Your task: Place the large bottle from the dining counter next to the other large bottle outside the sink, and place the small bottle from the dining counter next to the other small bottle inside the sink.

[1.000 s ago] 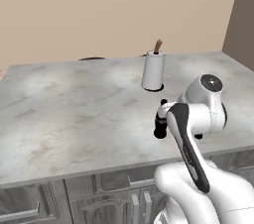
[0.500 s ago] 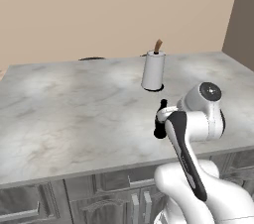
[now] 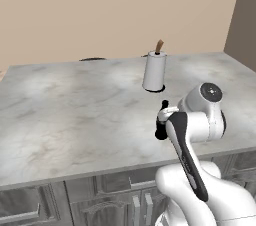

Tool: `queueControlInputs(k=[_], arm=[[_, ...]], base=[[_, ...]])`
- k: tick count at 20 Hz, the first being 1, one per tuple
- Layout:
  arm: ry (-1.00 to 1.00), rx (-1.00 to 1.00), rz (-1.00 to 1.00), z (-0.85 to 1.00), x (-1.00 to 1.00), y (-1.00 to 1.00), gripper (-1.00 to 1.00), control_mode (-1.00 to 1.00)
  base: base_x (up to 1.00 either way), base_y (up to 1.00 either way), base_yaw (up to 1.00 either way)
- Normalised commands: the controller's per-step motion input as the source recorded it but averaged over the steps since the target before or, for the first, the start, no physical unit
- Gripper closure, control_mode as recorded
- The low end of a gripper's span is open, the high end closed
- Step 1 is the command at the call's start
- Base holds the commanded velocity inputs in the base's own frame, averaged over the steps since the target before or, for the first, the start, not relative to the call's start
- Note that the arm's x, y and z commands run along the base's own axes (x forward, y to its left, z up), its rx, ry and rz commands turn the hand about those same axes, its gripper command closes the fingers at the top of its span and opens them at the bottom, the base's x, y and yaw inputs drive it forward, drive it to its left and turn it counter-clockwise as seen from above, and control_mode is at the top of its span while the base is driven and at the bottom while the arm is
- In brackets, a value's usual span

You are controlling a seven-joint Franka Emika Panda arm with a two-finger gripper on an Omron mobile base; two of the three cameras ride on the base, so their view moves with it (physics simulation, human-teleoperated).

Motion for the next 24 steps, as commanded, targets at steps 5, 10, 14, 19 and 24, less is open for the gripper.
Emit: queueControlInputs(k=[5,10,14,19,24], arm=[[0.0,0.0,0.0,0.0,0.17,-0.03,-1.0,-1.0],[0.0,0.0,0.0,0.0,0.22,-0.06,-1.0,-1.0],[0.0,0.0,0.0,-0.03,0.15,-0.02,-1.0,-1.0],[0.0,0.0,0.0,-0.12,0.15,0.0,-1.0,-1.0],[0.0,0.0,0.0,-0.25,0.17,0.0,-1.0,-1.0]], base=[[0.0,0.0,0.0],[0.0,0.0,0.0],[0.0,0.0,0.0],[0.0,0.0,0.0],[0.0,0.0,0.0]])
